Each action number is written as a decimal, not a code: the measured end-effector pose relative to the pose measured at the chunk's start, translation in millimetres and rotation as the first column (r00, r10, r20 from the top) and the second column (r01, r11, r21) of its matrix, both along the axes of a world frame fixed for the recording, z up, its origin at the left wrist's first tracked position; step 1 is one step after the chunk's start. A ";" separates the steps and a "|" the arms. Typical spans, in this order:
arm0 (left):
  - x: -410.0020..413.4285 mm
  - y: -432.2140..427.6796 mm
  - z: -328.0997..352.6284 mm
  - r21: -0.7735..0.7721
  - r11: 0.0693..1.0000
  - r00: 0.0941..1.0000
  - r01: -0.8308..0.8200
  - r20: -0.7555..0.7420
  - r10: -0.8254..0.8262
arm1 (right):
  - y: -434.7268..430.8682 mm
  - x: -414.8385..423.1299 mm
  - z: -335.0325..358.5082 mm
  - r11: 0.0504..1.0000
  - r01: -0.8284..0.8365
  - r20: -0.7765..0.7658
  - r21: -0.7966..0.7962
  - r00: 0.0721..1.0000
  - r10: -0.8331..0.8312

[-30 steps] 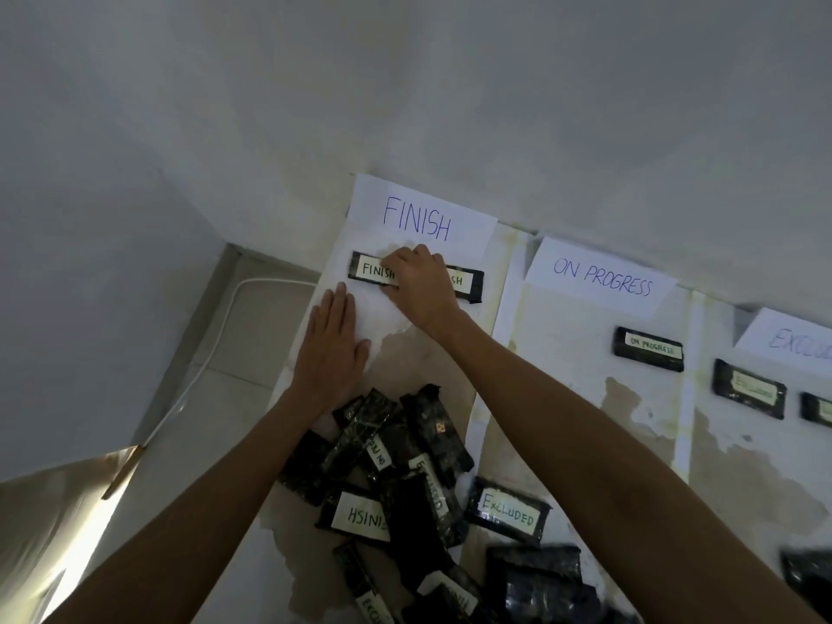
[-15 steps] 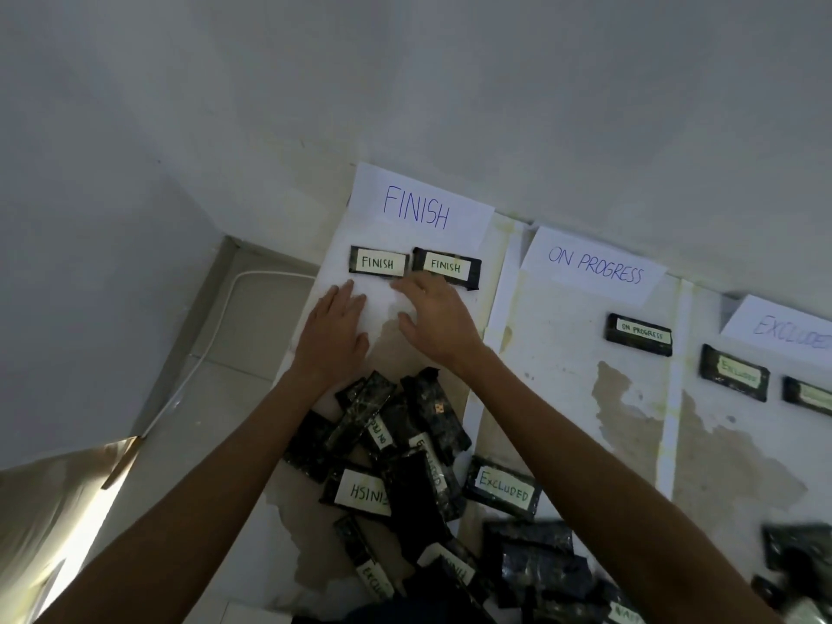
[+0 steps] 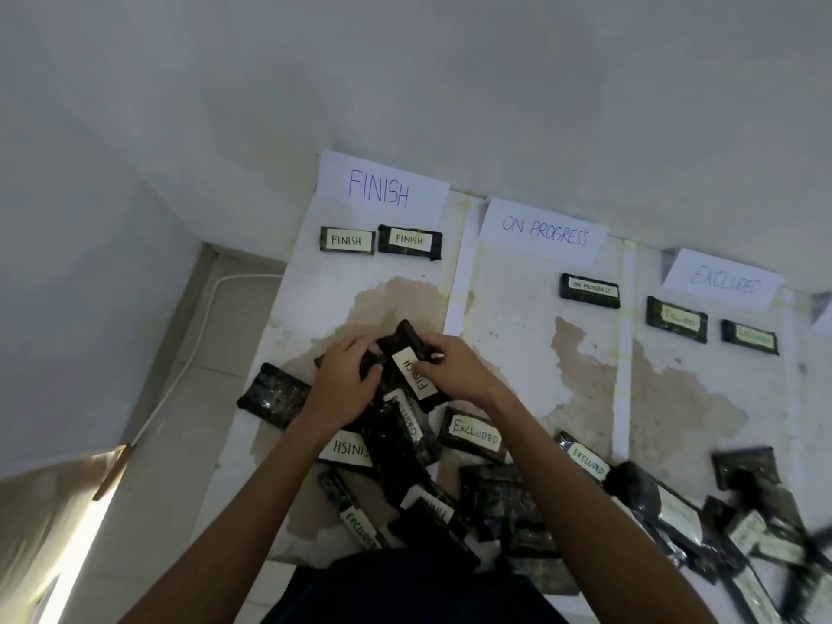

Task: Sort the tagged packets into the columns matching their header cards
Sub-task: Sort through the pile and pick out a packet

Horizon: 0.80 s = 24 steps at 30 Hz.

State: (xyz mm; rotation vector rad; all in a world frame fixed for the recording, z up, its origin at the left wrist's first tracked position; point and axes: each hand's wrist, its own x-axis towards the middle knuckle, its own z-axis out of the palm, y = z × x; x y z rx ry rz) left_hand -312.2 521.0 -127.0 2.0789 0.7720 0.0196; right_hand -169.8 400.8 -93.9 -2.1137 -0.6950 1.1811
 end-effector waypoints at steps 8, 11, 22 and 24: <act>17.7 -21.8 30.8 -0.254 0.955 0.986 -0.155 0.015 0.164 | -24.6 -1.3 17.0 0.986 0.108 -0.192 0.127 0.978 -0.083; 20.0 -26.4 33.3 -0.332 0.925 0.980 -0.183 0.016 0.200 | -32.1 -5.3 20.7 0.987 0.120 -0.123 0.109 0.987 -0.107; 42.9 -40.0 48.9 -0.202 0.978 0.997 -0.043 0.056 0.055 | -41.1 -7.0 21.5 0.885 0.423 -0.054 0.194 0.906 -0.421; 41.0 -38.5 44.1 0.049 0.994 0.993 0.096 0.061 -0.098 | -32.1 -6.9 20.5 0.795 0.579 -0.177 0.180 0.814 -0.553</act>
